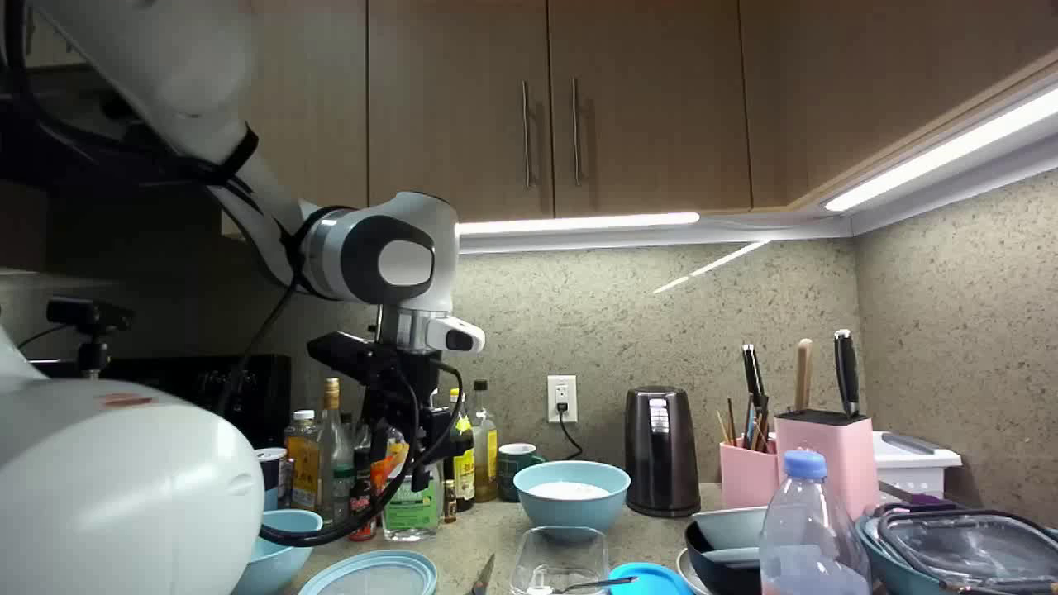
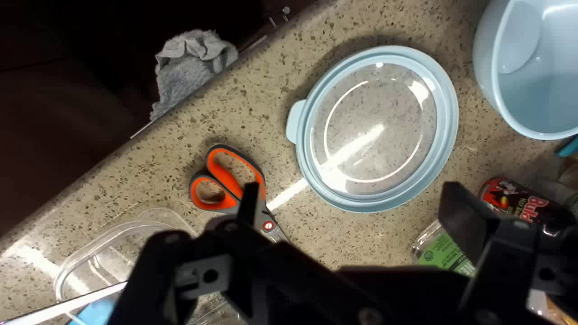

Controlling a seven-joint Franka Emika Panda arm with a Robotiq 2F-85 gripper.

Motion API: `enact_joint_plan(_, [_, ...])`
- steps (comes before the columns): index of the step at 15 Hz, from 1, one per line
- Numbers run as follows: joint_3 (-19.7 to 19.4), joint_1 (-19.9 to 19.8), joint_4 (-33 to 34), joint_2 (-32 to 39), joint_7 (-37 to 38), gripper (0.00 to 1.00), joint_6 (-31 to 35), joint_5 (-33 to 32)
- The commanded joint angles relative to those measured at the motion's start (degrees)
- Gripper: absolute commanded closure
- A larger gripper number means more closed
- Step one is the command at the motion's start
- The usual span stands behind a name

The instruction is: Open the right cabinet door

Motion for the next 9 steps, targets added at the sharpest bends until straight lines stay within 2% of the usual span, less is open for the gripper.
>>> enact_joint_plan(1, [0.2,-0.2,0.1,-0.1,-0.1,0.00,-0.2,0.1])
enact_joint_plan(9, [0.0,-0.7,0.2,-1.2,0.2,0.00,-0.5,-0.4])
